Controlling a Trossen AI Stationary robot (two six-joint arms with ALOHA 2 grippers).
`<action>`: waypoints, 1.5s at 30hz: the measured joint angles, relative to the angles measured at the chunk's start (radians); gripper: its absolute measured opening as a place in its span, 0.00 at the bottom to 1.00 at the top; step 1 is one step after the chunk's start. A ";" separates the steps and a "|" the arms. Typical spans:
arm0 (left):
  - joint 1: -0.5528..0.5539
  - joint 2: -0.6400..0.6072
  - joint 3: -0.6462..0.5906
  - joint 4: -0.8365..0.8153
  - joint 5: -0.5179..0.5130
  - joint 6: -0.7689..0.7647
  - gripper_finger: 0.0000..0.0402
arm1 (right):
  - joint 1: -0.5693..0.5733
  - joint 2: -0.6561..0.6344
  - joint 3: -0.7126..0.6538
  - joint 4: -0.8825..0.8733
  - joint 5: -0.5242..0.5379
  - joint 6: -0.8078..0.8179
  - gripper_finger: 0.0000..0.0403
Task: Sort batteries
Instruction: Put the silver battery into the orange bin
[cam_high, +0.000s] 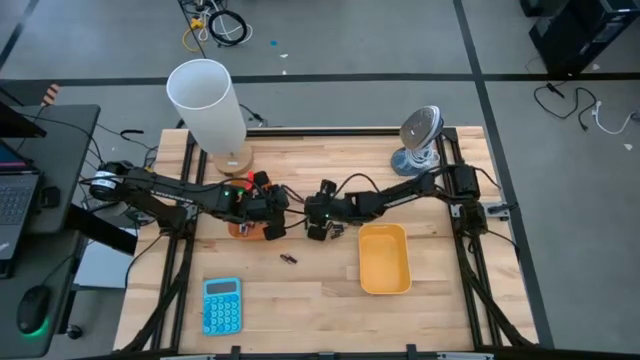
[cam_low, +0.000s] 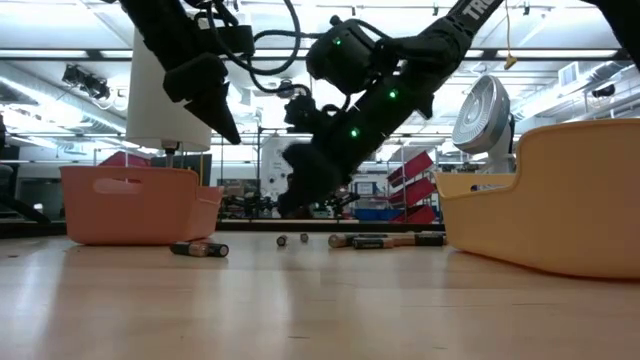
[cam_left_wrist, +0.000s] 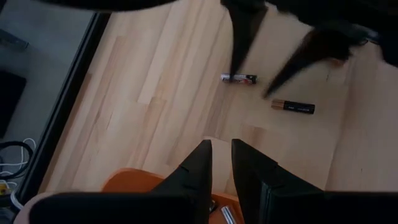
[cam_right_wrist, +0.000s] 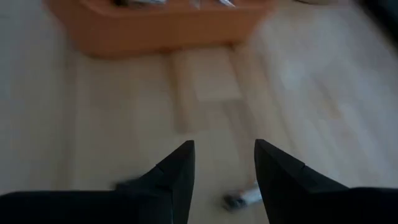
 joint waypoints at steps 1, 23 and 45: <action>-0.001 0.000 0.000 -0.001 0.000 0.000 0.16 | 0.005 0.007 -0.001 -0.002 0.049 0.008 0.38; -0.002 0.000 0.000 -0.011 0.000 0.004 0.16 | 0.019 0.109 0.000 0.022 0.190 0.322 0.37; -0.002 0.000 0.000 -0.012 -0.001 0.003 0.16 | 0.018 0.097 -0.002 0.016 0.063 -0.090 0.05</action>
